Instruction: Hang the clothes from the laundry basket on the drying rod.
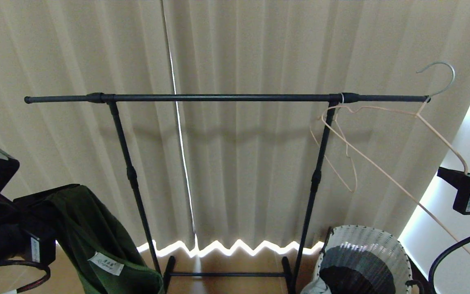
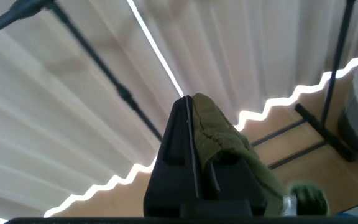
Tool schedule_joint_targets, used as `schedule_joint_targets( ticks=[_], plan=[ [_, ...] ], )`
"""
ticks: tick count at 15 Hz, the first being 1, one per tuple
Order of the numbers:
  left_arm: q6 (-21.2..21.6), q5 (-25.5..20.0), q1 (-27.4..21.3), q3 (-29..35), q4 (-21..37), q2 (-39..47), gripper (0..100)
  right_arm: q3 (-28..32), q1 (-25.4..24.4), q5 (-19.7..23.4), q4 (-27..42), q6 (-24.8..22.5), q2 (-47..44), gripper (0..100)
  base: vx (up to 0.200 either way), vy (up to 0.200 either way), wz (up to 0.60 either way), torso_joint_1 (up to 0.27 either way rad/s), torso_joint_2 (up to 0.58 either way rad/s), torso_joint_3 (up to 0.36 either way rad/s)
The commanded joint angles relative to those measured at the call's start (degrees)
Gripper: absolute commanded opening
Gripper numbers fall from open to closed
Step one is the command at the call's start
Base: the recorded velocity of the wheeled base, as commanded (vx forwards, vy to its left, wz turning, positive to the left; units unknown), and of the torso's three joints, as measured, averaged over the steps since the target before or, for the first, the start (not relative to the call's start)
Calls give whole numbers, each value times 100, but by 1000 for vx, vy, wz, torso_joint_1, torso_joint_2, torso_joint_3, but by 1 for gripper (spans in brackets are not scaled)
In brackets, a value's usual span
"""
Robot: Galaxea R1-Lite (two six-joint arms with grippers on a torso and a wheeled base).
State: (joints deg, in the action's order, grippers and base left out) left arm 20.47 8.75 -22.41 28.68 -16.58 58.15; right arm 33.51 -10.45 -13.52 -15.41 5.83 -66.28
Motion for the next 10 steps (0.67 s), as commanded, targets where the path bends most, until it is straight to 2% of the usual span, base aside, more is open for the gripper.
schedule_joint_targets(
  ticks=[1, 6, 10],
  plan=[
    [1, 4, -1, -3, -3, -5, 0, -29, -124, -2, -6, -3, 36, 0, 0, 200, 0, 2, -2, -2],
    [1, 4, -1, -3, -3, -14, 0, -117, -379, -10, -6, -11, 27, 0, 0, 200, 0, 4, 2, 3],
    [27, -5, -9, -47, -12, -14, 0, -187, -643, -10, -6, -11, -17, 0, 0, 0, 0, 0, 0, 0]
  ],
)
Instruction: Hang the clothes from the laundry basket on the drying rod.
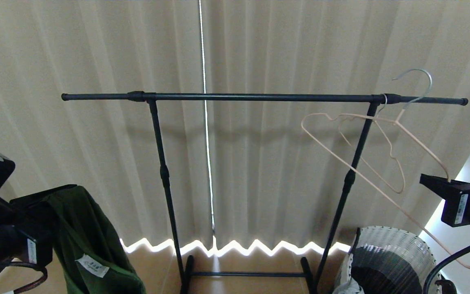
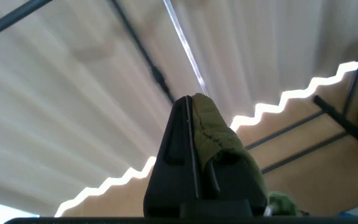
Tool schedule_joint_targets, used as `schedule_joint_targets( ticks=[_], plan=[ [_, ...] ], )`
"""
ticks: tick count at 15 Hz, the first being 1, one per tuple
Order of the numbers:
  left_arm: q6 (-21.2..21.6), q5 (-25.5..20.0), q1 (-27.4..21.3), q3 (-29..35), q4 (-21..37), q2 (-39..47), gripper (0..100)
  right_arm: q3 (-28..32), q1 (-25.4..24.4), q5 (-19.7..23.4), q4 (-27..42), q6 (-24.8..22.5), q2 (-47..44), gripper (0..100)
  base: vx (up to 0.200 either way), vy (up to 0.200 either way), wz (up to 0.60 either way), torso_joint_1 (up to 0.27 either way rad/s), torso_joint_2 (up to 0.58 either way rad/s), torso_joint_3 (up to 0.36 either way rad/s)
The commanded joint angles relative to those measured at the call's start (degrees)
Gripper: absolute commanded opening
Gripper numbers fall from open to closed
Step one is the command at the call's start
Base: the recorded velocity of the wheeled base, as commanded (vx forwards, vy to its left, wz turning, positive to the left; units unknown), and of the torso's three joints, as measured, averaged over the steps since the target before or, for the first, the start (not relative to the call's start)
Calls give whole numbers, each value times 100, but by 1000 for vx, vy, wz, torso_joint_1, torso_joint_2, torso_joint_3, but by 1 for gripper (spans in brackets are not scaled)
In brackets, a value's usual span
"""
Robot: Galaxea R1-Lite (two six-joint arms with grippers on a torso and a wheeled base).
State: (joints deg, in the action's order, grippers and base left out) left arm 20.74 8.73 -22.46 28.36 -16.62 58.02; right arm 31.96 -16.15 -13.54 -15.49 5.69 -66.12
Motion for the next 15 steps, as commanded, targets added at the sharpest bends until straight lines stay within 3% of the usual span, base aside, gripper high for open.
schedule_joint_targets(
  ticks=[1, 7, 10, 12, 15],
  plan=[
    [1, -3, -13, -23, -17, -1, 0, -59, -143, -8, 3, -7, -32, 0, 0, 0, 0, 0, 0, 0],
    [80, -3, -31, 47, -79, 254, 0, -463, -1057, 1, 3, 2, -32, 0, 0, 0, 0, 0, 0, 0],
    [36, 24, -101, 504, -61, 843, 0, -410, -1751, 18, 3, 28, -155, 0, 0, 0, 0, 0, 0, 0],
    [-237, 68, -198, 944, -52, 1564, 0, -349, -2120, 18, -6, 266, -375, 0, 0, 0, 0, 0, 0, 0],
    [-799, 586, -646, 1664, -44, 2399, 0, -76, -2753, 10, -6, 1039, -692, 0, 0, 0, 0, 0, 0, 0]
  ],
)
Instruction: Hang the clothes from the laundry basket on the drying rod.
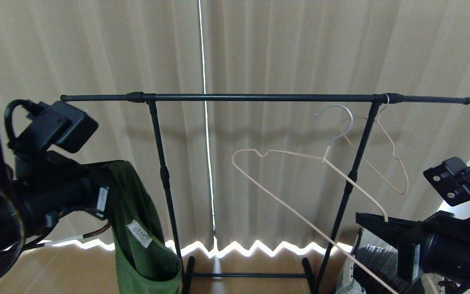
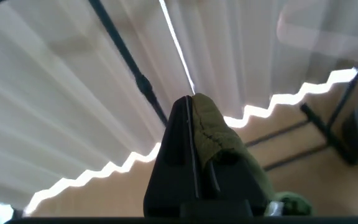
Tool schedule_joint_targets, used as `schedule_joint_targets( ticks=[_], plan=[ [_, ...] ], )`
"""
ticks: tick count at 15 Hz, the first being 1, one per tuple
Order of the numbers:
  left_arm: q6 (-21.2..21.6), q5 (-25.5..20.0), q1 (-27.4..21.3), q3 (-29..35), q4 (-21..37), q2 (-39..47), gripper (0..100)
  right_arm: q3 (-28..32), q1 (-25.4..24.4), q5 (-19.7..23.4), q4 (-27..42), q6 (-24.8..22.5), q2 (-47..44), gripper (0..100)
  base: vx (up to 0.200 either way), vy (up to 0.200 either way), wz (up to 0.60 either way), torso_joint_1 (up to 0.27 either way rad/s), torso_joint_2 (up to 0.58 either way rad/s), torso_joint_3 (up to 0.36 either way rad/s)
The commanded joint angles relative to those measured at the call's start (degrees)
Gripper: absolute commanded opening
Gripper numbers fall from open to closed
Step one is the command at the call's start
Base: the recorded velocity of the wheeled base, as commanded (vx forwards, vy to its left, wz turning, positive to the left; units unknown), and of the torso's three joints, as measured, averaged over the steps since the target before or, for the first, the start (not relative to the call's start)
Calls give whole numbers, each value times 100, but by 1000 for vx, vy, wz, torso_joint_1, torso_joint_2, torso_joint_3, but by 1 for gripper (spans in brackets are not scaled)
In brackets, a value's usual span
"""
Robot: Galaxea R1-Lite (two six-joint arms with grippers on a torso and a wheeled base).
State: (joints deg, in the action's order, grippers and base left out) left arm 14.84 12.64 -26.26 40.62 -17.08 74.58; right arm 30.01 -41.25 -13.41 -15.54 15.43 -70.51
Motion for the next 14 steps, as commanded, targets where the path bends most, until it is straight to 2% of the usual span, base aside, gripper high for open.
schedule_joint_targets(
  ticks=[1, 3, 5, 9, 14],
  plan=[
    [-526, 546, -406, 851, 3, 1217, 0, 233, -498, -4, -1, 320, -314, 0, 0, 0, 0, 0, 0, 0],
    [-842, 1100, -415, 1379, -6, 1841, 0, 286, -770, -4, -10, 381, -279, 0, 0, 0, 0, 0, 0, 0],
    [-1150, 1399, -415, 1809, 3, 2245, 0, 295, -1131, -4, -133, 417, -218, 0, 0, 0, 0, 0, 0, 0],
    [-1273, 1469, -406, 2029, 3, 2368, 0, 409, -1500, -4, -212, 425, -244, 0, 0, 0, 0, 0, 0, 0],
    [-1343, 1540, -389, 2020, -6, 2333, 0, 426, -1508, -4, -327, 452, -490, 0, 0, 0, 0, 0, 0, 0]
  ],
)
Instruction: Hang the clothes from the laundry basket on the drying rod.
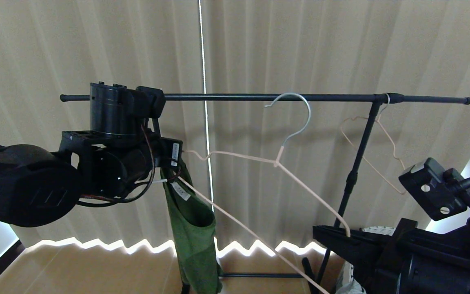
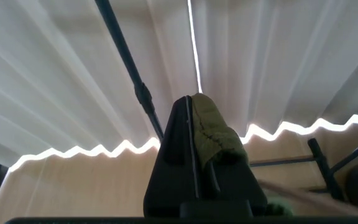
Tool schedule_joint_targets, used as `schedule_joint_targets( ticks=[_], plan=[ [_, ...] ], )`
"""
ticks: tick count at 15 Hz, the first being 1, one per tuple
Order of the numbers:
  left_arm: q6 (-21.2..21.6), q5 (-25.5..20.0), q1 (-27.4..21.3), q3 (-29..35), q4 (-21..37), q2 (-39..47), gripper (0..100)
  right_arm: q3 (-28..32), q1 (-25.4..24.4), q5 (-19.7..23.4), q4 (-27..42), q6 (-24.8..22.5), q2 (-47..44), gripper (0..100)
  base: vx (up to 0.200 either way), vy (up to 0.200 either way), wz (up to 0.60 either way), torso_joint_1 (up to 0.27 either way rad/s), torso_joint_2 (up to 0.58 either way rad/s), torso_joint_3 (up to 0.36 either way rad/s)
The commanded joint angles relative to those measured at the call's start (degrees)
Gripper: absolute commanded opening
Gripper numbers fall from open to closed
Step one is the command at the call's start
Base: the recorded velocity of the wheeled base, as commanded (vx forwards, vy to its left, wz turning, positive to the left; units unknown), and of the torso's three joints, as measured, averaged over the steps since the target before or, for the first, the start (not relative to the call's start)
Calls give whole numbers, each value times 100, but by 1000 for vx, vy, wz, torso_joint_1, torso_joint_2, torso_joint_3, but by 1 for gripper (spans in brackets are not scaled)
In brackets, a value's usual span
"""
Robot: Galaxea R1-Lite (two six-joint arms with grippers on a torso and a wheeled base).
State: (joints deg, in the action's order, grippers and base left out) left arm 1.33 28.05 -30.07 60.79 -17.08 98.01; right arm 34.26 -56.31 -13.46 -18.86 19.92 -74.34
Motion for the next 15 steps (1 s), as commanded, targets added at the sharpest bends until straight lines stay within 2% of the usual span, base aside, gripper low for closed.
schedule_joint_targets(
  ticks=[1, 3, 5, 15],
  plan=[
    [-1, 7, 2, 3, -6, -19, 0, 46, -3, 1, -4, 3, -178, 0, 0, 0, 0, 0, 0, 0],
    [8, 60, 46, 38, -15, -19, 0, 64, -56, 1, -4, 12, -221, 0, 0, 0, 0, 0, 0, 0],
    [52, 421, 283, 55, -15, 25, 0, 64, -179, 1, -4, 12, -178, 0, 0, 0, 0, 0, 0, 0],
    [17, 456, 274, 3, -15, 7, 0, 196, -240, 107, -83, 12, -388, 0, 0, 0, 0, 0, 0, 0]
  ],
)
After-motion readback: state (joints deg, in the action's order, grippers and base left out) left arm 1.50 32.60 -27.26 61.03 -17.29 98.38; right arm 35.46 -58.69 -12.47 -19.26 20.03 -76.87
